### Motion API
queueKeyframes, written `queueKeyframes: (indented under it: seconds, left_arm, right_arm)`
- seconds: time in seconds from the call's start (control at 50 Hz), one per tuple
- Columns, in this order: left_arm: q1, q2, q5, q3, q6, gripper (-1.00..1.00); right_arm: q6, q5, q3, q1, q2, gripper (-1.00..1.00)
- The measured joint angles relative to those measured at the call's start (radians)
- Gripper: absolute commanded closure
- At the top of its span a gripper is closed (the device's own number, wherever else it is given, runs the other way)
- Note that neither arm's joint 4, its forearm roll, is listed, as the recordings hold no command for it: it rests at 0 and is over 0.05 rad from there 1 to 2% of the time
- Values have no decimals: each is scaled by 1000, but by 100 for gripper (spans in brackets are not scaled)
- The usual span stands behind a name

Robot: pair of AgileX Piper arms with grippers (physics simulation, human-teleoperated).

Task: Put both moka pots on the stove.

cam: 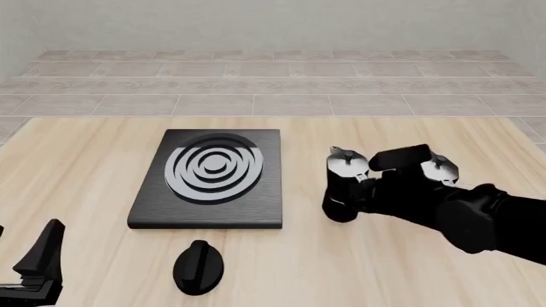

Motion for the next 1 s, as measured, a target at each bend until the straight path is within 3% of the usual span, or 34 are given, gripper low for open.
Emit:
queueKeyframes:
  seconds: [0.38, 0.66, 1.0]
  left_arm:
    - [0, -1, -1, 0, 2, -100]
    - [2, -1, -2, -1, 3, -100]
    - [8, -2, -2, -3, 0, -100]
  right_arm:
    - [-121, -31, -10, 38, -90, 100]
    - [-117, -47, -89, 88, -40, 100]
    - [-117, 4, -307, 173, 101, 100]
